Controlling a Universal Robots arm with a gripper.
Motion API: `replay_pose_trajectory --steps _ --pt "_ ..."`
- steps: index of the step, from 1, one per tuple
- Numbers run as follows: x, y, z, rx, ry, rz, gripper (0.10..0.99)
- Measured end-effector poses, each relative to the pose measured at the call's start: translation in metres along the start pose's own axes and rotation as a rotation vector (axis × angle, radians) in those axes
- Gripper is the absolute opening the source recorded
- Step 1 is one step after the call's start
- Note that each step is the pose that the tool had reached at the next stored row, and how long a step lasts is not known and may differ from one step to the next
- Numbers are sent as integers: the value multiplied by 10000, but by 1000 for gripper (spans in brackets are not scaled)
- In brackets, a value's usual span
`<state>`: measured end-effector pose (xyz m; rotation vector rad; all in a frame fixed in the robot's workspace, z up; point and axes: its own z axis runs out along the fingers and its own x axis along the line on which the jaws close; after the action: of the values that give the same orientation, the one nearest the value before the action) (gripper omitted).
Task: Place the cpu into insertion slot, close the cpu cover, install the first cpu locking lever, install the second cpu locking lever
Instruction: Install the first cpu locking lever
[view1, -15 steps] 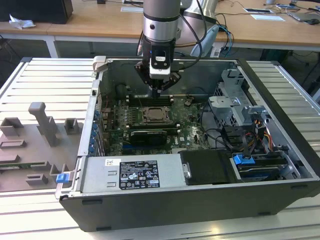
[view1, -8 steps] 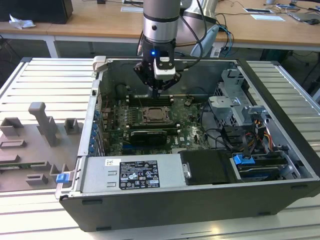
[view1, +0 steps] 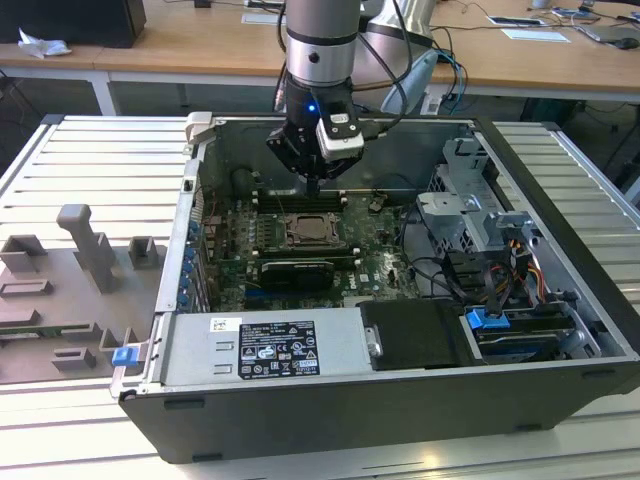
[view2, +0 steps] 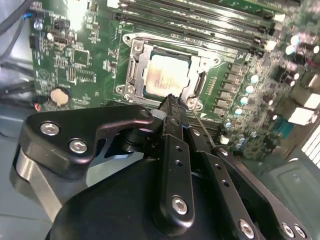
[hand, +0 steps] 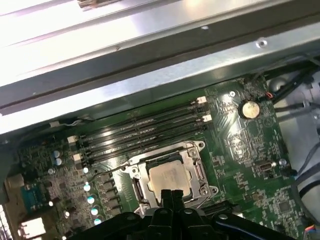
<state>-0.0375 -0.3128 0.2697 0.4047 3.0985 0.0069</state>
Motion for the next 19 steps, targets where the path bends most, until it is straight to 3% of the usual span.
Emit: replay_pose_trajectory --steps 5,7,8,13,15,19 --pt "0 0 7 -20 8 -1091 106" --pt "0 0 10 -81 20 -1464 106" --pt "0 0 10 -153 36 -1559 106" --pt "0 0 13 -881 174 -1919 106" --pt "1 0 14 -903 185 -2074 106" --pt "1 0 17 -911 226 -2882 106"
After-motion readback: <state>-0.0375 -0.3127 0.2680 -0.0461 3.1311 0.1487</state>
